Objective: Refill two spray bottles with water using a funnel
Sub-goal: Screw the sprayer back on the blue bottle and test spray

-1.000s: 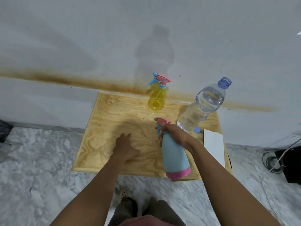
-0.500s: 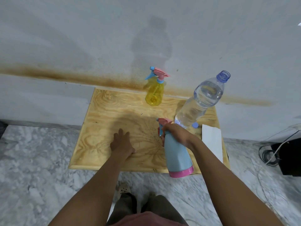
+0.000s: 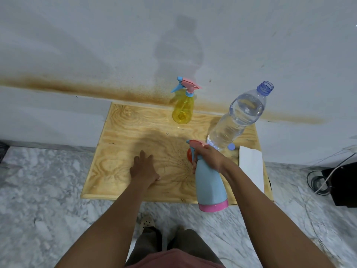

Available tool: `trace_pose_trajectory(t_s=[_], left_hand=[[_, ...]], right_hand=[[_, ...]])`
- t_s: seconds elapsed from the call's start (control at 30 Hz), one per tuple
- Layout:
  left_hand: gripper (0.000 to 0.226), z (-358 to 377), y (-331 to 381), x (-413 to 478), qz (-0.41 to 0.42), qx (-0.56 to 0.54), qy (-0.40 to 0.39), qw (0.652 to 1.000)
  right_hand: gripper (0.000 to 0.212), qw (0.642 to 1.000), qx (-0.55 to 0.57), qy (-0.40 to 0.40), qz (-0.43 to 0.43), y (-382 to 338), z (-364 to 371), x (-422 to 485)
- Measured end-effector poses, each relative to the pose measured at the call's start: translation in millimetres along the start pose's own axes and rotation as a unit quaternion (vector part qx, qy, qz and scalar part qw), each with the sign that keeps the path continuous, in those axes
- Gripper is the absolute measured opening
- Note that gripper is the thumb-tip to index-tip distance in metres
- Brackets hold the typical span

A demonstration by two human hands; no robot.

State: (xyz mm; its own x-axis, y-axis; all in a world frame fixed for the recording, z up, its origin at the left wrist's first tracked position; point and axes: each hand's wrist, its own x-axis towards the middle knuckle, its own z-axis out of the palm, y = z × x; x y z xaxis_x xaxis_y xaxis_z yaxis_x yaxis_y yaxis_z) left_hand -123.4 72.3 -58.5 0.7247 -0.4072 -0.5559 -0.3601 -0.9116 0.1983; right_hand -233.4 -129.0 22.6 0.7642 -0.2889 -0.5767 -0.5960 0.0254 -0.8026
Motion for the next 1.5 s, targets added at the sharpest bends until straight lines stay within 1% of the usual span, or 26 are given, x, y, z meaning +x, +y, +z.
trace_pose_trajectory(t_s=[0.13, 0.27, 0.33, 0.47, 0.67, 0.9, 1.0, 1.1, 1.13, 1.23, 1.3, 1.37, 1.43, 1.47, 1.5], left_hand=[[0.094, 1, -1, 0, 0.003, 0.0, 0.003, 1.0], [0.093, 2, -2, 0, 0.002, -0.006, 0.005, 1.0], [0.091, 2, -1, 0, 0.003, -0.006, 0.007, 1.0], [0.092, 1, -1, 1, 0.001, -0.008, 0.006, 1.0], [0.09, 4, -2, 3, 0.006, -0.011, 0.01, 1.0], [0.089, 4, -3, 4, 0.007, -0.013, 0.013, 1.0], [0.09, 5, -3, 4, 0.01, -0.012, 0.015, 1.0], [0.093, 4, -4, 5, 0.009, -0.007, 0.007, 1.0], [0.094, 4, -4, 6, 0.01, -0.007, 0.004, 1.0], [0.095, 4, -5, 7, 0.013, -0.011, -0.004, 1.0], [0.094, 3, -6, 5, 0.019, -0.013, -0.007, 1.0], [0.092, 2, -5, 5, 0.017, -0.04, -0.02, 0.999], [0.09, 0, -1, 5, 0.014, -0.093, -0.026, 0.995], [0.086, -3, 3, 3, 0.017, -0.129, -0.022, 0.991], [0.077, -7, 6, 0, 0.03, -0.183, -0.022, 0.982]], right_hand=[[0.038, 0.998, -0.052, 0.025, 0.005, 4, -1, 6], [0.051, 0.994, -0.106, 0.017, 0.013, 4, -2, 11], [0.055, 0.992, -0.124, 0.019, 0.014, 2, -3, 12], [0.053, 0.992, -0.122, 0.036, 0.025, -1, -2, 7], [0.053, 0.99, -0.127, 0.051, 0.017, 2, 0, 2], [0.058, 0.988, -0.148, 0.05, 0.0, -3, 5, 1], [0.056, 0.988, -0.143, 0.06, 0.016, -4, 6, -1], [0.049, 0.99, -0.127, 0.057, 0.02, -4, 9, -3], [0.049, 0.991, -0.122, 0.055, 0.021, -5, 10, -5], [0.06, 0.991, -0.127, 0.047, 0.019, -5, 11, -8], [0.062, 0.99, -0.13, 0.046, 0.024, -6, 11, -11], [0.06, 0.99, -0.133, 0.048, 0.012, -8, 11, -13], [0.058, 0.989, -0.136, 0.053, -0.019, -11, 12, -16], [0.059, 0.99, -0.125, 0.052, -0.03, -13, 13, -18], [0.059, 0.992, -0.105, 0.051, -0.039, -15, 14, -19]])
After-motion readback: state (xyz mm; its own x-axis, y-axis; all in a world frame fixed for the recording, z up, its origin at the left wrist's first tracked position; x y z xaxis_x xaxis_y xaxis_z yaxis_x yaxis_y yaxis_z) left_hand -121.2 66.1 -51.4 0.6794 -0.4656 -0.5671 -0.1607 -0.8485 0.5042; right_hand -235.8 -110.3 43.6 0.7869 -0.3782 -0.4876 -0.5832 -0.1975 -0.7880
